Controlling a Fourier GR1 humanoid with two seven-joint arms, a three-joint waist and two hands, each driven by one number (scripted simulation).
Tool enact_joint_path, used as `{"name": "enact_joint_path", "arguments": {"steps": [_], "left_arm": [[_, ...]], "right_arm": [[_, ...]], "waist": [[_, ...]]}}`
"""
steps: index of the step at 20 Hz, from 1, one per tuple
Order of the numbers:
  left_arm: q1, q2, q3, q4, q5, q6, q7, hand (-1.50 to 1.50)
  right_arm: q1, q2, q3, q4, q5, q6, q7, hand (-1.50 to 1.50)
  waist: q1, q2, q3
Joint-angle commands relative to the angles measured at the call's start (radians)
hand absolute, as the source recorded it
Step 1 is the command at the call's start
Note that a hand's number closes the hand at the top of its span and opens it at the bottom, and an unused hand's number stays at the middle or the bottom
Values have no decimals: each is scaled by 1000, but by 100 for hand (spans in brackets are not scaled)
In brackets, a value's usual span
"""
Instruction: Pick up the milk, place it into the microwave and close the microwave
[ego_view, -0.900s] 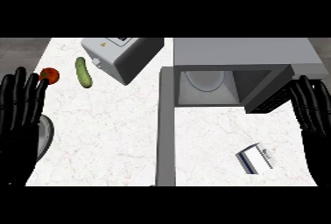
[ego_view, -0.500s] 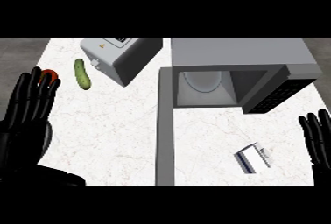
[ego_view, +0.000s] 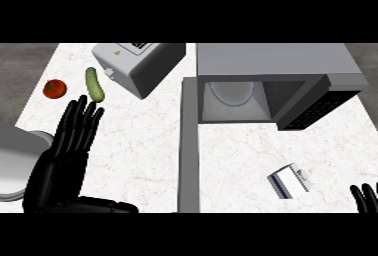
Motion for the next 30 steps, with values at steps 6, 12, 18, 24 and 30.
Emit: {"name": "enact_joint_path", "arguments": {"steps": [6, 12, 18, 24, 30], "left_arm": [[124, -31, -169, 29, -73, 76, -125, -150], [170, -31, -231, 37, -102, 111, -177, -150], [244, -31, -315, 21, -123, 154, -220, -150], [209, -5, -250, 35, -42, 102, -205, -150], [333, 60, -259, -37, -15, 58, -225, -150]], "right_arm": [[116, -2, -64, 195, 18, 79, -244, -150], [-4, 55, -64, 391, 129, 1, -359, -150], [-81, 58, -85, 484, 106, -74, -357, -150], [-286, 37, -167, 750, 111, -69, -415, -150], [-370, 48, -195, 909, 156, -141, -483, -150]], "waist": [[8, 1, 0], [14, 3, 0], [16, 3, -1], [18, 3, 0], [23, 3, 0]]}}
